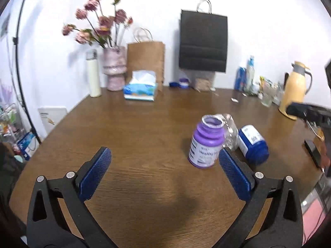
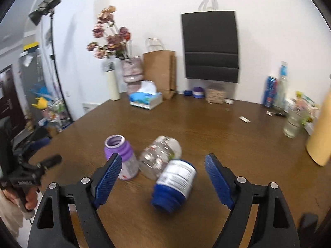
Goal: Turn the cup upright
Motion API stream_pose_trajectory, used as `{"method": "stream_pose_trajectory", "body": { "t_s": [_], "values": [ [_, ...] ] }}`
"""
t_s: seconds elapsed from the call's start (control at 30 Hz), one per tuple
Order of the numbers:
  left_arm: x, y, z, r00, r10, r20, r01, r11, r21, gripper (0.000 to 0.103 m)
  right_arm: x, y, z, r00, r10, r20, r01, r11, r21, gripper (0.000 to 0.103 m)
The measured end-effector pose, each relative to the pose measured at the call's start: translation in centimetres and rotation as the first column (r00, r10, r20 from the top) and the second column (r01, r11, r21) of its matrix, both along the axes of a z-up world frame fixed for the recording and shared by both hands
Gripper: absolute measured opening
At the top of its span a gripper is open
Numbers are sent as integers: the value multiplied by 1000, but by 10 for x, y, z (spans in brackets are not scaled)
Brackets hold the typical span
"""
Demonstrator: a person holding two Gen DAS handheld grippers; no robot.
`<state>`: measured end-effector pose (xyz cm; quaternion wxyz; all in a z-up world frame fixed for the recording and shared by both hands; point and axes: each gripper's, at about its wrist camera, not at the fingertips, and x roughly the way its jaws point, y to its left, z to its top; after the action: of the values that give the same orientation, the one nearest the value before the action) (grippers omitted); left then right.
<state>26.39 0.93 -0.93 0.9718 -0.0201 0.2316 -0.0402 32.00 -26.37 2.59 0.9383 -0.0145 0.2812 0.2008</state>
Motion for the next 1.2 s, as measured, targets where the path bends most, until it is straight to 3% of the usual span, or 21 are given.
{"method": "stream_pose_trajectory", "body": {
  "t_s": [0.33,0.53,0.6,0.73,0.8,0.93,1.03,1.13,1.2],
  "values": [
    [-9,-6,17,997,26,71,-26,1000,-5,103,-11,-3,2,1000,-24,11,23,1000,10,87],
    [-34,-1,30,994,47,93,-46,999,-13,103,-33,-6,1,998,-44,39,44,999,12,87],
    [-56,0,38,992,52,116,-50,999,-20,103,-51,-7,3,996,-46,76,45,999,17,87],
    [-109,-6,40,981,65,181,-72,997,35,103,-99,-9,7,992,-64,110,62,998,15,87],
    [-135,-8,34,976,59,208,-71,996,53,103,-124,-8,9,989,-63,134,62,998,13,87],
    [-184,-4,18,955,115,273,-120,993,2,103,-171,-9,5,982,-67,174,66,998,14,87],
    [-214,-5,6,944,90,318,-102,995,21,103,-208,-8,-2,980,-28,195,19,999,44,87],
    [-232,-13,-7,953,39,302,-64,995,76,103,-251,4,-8,949,-46,311,64,997,-49,87],
    [-242,-19,-13,958,15,287,-46,994,99,103,-270,7,-12,943,-51,328,66,997,-36,87]
  ]
}}
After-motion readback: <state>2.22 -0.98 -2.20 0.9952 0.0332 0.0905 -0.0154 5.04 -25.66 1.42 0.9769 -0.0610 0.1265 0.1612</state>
